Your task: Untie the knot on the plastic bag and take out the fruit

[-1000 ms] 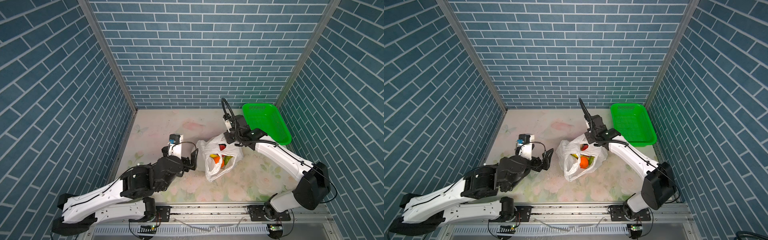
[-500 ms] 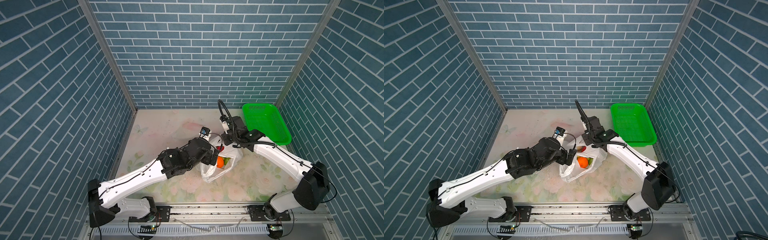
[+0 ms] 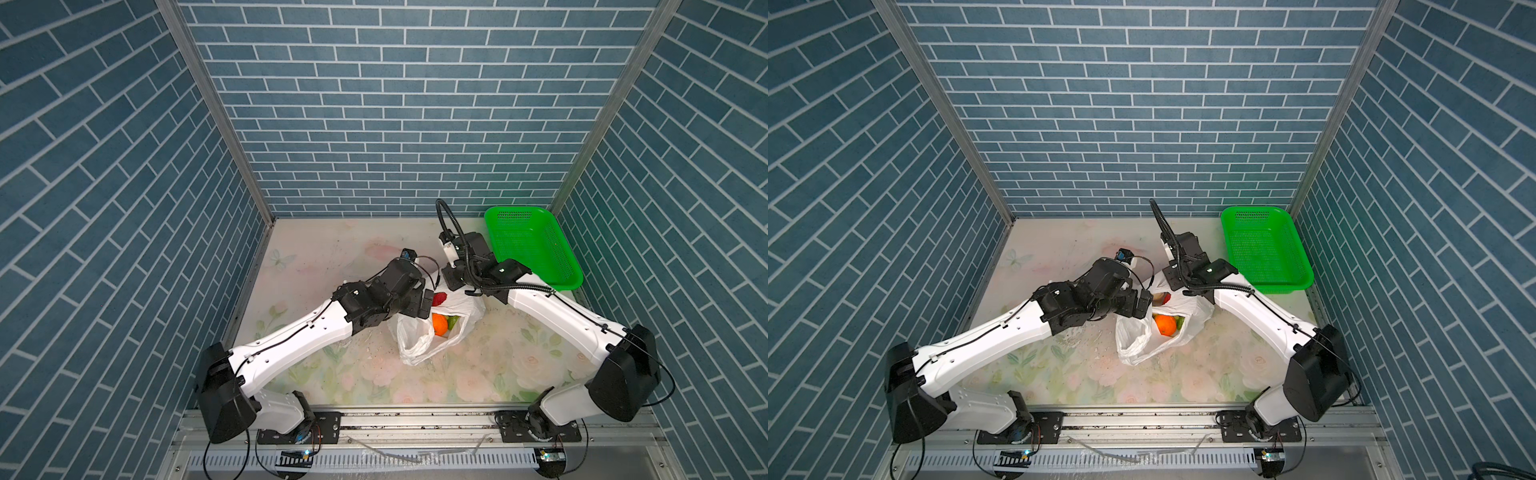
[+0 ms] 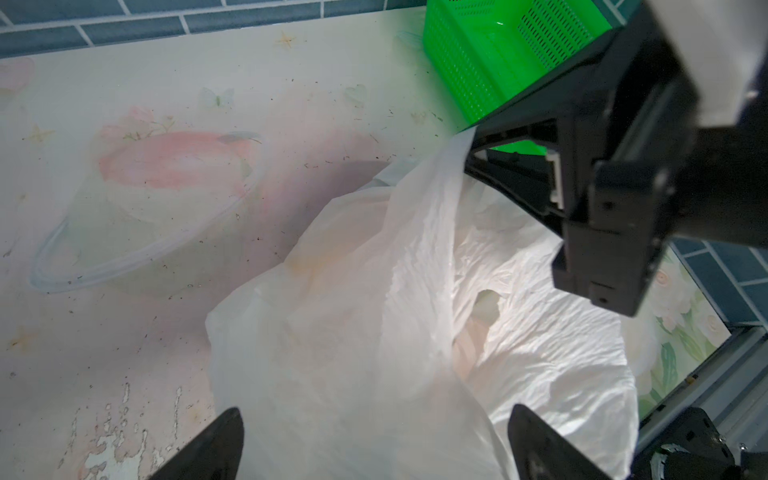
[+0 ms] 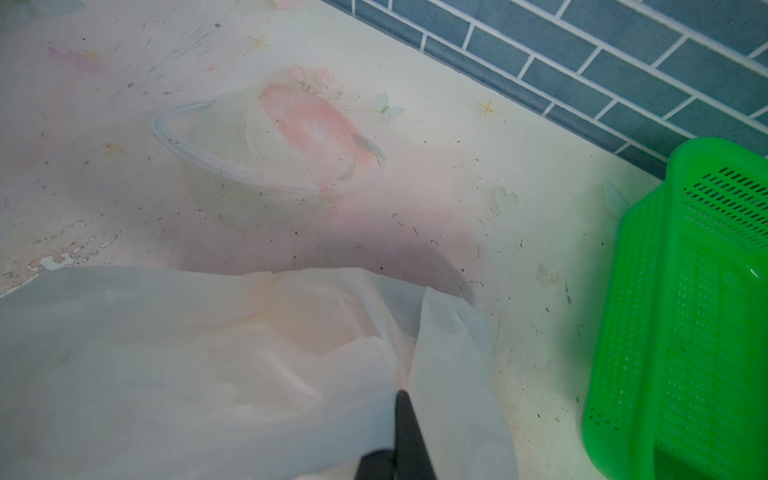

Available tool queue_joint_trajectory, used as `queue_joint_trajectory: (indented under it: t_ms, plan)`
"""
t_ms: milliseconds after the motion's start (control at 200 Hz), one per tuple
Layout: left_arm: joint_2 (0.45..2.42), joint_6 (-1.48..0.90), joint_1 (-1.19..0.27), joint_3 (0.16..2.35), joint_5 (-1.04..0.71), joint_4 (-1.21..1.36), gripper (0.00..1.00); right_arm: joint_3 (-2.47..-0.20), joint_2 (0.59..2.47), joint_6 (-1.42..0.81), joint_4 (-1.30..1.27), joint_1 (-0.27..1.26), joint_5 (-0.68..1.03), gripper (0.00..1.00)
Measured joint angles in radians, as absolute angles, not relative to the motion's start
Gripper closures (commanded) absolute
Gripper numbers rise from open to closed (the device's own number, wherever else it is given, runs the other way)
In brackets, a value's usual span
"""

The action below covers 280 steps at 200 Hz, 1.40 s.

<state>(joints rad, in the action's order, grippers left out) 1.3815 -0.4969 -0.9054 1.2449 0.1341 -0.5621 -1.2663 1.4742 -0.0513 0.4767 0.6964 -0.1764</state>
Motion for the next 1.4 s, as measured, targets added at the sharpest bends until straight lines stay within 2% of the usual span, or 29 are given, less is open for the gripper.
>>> queue_joint_trajectory:
  t_ms: [135, 390, 695, 770, 885, 900, 975, 1045, 1160, 1400]
  plan:
    - [1.391, -0.488, -0.867, 1.245, 0.123, -0.563, 0.07, -1.266, 1.457, -0.051, 0.468, 0.699, -0.169, 1.0]
    - [1.436, -0.464, -0.829, 1.221, 0.083, -0.564, 0.43, -1.267, 1.454, -0.051, 0.462, 0.702, -0.158, 1.0]
    - [1.395, -0.438, -0.755, 1.18, 0.082, -0.575, 0.67, -1.267, 1.454, -0.051, 0.462, 0.707, -0.143, 1.0]
    - [1.386, -0.43, -0.739, 1.167, 0.076, -0.577, 0.78, -1.269, 1.454, -0.051, 0.463, 0.711, -0.138, 1.0]
    - [1.387, -0.416, -0.729, 1.161, 0.054, -0.578, 0.98, -1.287, 1.457, -0.052, 0.471, 0.713, -0.128, 1.0]
    - [1.387, -0.423, -0.729, 1.162, 0.05, -0.577, 1.0, -1.292, 1.46, -0.052, 0.474, 0.713, -0.125, 0.94]
    - [1.387, -0.416, -0.728, 1.162, 0.036, -0.578, 1.0, -1.329, 1.471, -0.057, 0.503, 0.713, -0.11, 0.66]
    - [1.386, -0.416, -0.727, 1.162, 0.024, -0.579, 1.0, -1.367, 1.475, -0.059, 0.545, 0.712, -0.075, 0.55]
    - [1.38, -0.418, -0.726, 1.175, 0.014, -0.588, 1.0, -1.427, 1.471, -0.093, 0.644, 0.712, 0.009, 0.5]
    - [1.314, -0.421, -0.725, 1.196, -0.001, -0.601, 1.0, -1.43, 1.381, -0.26, 0.77, 0.731, 0.25, 0.5]
